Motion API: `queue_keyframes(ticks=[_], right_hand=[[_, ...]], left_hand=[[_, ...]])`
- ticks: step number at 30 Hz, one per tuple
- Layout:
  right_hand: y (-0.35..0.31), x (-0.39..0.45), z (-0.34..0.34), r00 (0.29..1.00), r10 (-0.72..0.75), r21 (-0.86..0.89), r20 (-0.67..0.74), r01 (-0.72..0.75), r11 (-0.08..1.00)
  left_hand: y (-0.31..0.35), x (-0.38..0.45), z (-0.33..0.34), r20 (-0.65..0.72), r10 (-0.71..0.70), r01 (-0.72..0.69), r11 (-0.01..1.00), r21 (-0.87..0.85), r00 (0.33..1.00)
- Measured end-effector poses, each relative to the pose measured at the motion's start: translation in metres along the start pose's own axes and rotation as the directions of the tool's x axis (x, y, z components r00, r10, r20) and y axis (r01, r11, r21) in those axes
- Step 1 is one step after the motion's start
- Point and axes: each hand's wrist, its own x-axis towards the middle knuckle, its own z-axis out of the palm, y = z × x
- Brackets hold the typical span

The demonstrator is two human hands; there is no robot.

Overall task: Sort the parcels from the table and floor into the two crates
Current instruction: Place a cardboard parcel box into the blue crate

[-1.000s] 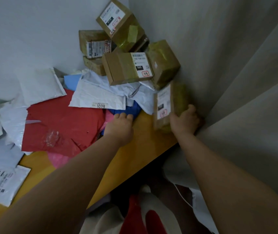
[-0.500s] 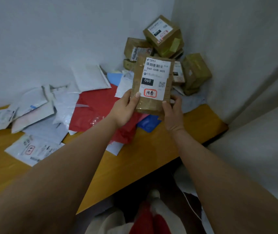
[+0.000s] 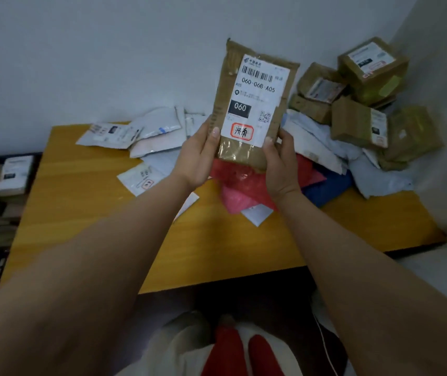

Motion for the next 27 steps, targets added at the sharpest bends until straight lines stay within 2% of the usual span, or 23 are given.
queue_keyframes(ticks=[5, 9, 11, 14, 17, 20, 23, 27], right_hand=[[0.0, -0.018, 0.05, 0.985, 0.005, -0.06, 0.17, 0.006, 0.998], [0.006, -0.039, 0.079, 0.94, 0.045, -0.139, 0.339, 0.002, 0.99], [0.006, -0.048, 0.097, 0.903, 0.054, -0.155, 0.427, 0.014, 0.988], [-0.002, -0.064, 0.131, 0.839, 0.065, -0.197, 0.54, 0.051, 0.979], [-0.018, -0.081, 0.177, 0.744, 0.096, -0.254, 0.661, 0.101, 0.962], [-0.032, -0.102, 0.232, 0.685, 0.106, -0.319, 0.721, 0.192, 0.928], [-0.042, -0.126, 0.297, 0.641, 0.076, -0.298, 0.764, 0.246, 0.922], [-0.054, -0.184, 0.4, 0.595, 0.131, -0.323, 0.793, 0.228, 0.918]], left_hand=[[-0.017, -0.045, -0.047, -0.162, -0.091, 0.117, 0.98, 0.159, 0.983], [-0.028, -0.08, -0.074, -0.209, -0.251, 0.288, 0.943, 0.169, 0.945], [-0.034, -0.098, -0.09, -0.235, -0.333, 0.367, 0.922, 0.12, 0.913], [-0.045, -0.126, -0.123, -0.261, -0.427, 0.477, 0.861, 0.174, 0.866], [-0.054, -0.151, -0.169, -0.313, -0.508, 0.576, 0.795, 0.188, 0.803], [-0.065, -0.169, -0.223, -0.37, -0.57, 0.664, 0.718, 0.21, 0.733], [-0.082, -0.189, -0.283, -0.419, -0.57, 0.698, 0.657, 0.285, 0.707], [-0.112, -0.244, -0.378, -0.454, -0.588, 0.733, 0.623, 0.273, 0.669]])
